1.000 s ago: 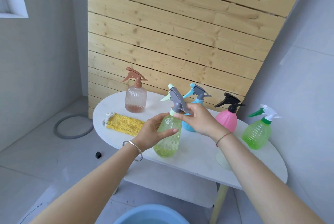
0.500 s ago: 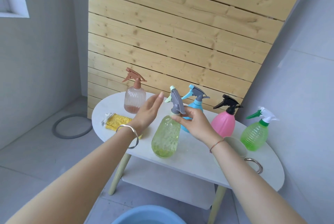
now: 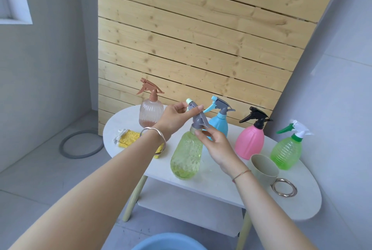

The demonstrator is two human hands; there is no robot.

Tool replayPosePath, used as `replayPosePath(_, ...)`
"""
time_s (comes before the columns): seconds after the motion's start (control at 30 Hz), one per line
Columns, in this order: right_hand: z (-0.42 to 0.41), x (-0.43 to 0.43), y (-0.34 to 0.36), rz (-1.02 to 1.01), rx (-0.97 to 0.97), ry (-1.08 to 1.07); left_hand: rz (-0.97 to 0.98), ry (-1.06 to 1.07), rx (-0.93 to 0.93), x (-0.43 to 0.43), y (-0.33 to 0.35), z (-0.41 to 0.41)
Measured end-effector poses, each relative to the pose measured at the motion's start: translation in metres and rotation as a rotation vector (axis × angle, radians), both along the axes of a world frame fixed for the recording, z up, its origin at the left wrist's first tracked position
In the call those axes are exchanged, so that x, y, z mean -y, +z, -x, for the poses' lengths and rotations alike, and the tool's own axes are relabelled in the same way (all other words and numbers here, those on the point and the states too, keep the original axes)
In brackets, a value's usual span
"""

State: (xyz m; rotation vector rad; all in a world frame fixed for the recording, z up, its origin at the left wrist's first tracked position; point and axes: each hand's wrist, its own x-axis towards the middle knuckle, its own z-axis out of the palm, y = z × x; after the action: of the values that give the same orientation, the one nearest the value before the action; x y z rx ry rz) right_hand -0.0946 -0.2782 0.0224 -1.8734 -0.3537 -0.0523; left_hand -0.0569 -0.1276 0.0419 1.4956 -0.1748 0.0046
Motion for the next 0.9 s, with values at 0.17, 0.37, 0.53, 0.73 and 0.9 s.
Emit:
replayPosePath(0.17, 0.001, -0.018, -0.005, -0.113, 0.099, -0.234, 0.021, 0.000, 0.004, 0.003, 0.003, 0.003)
replayPosePath(0.37, -0.005, 0.002, -0.005, -0.073, -0.067, 0.041, 0.005, -0.008, 0.015, 0.000, 0.003, 0.004)
replayPosePath(0.53, -0.001, -0.020, -0.006, -0.124, 0.075, -0.231, 0.024, 0.001, 0.014, 0.002, 0.003, 0.007)
replayPosePath(0.73, -0.001, 0.001, -0.008, -0.092, -0.023, 0.028, 0.017, 0.007, 0.033, 0.002, 0.001, 0.005)
replayPosePath(0.9, -0.002, -0.010, -0.010, -0.120, 0.090, -0.119, 0.038, -0.012, 0.048, 0.001, -0.002, 0.001)
